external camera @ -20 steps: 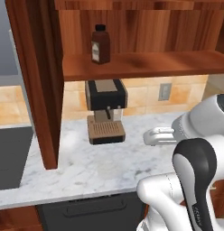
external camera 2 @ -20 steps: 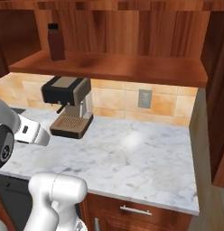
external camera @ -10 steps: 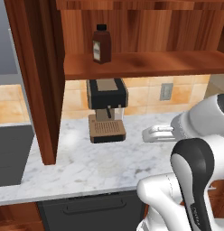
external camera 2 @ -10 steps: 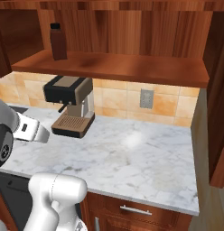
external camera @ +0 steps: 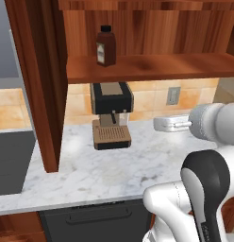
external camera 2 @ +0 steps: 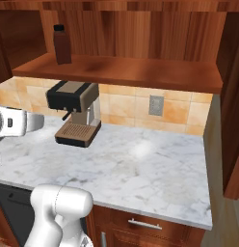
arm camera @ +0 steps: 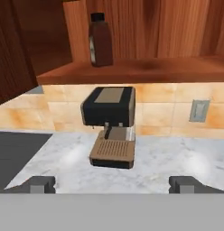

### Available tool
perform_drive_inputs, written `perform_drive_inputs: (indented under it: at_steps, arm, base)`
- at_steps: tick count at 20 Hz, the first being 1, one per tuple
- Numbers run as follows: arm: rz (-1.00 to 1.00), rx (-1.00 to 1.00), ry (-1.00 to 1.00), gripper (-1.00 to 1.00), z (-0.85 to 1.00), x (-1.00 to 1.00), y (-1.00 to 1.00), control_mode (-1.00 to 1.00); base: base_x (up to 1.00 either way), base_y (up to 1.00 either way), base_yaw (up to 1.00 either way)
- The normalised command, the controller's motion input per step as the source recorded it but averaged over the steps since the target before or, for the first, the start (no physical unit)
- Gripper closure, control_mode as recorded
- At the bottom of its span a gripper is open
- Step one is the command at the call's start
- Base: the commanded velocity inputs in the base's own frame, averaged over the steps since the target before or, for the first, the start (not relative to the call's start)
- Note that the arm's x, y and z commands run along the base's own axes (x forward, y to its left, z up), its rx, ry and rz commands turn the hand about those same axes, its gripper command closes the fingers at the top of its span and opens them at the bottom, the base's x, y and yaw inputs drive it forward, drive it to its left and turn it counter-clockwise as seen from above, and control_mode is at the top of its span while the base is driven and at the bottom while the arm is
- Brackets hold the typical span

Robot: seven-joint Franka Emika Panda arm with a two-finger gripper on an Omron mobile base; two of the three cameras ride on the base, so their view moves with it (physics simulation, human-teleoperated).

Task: Collect the paprika, ketchup, and shaker from the cabinet and place them next to the stove.

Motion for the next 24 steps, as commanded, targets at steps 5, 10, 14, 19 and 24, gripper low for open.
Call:
perform_drive_inputs:
  at_steps: [5,10,14,19,24]
  arm:
    - [0.12,0.00,-0.39,-1.00,0.76,0.01,0.00,-1.00]
    - [0.10,-0.04,-0.31,-1.00,0.72,0.13,0.01,-1.00]
    - [0.01,-0.03,-0.16,-1.00,0.75,0.23,0.12,-1.00]
    - [0.00,0.00,-0.04,-1.00,0.64,0.28,0.21,-1.00]
    - [-0.03,0.00,0.03,-1.00,0.08,0.02,0.02,-1.00]
  base:
    - [0.00,0.00,0.00]
    - [0.00,0.00,0.00]
    - [0.00,0.00,0.00]
    - [0.00,0.00,0.00]
    - [0.00,0.00,0.00]
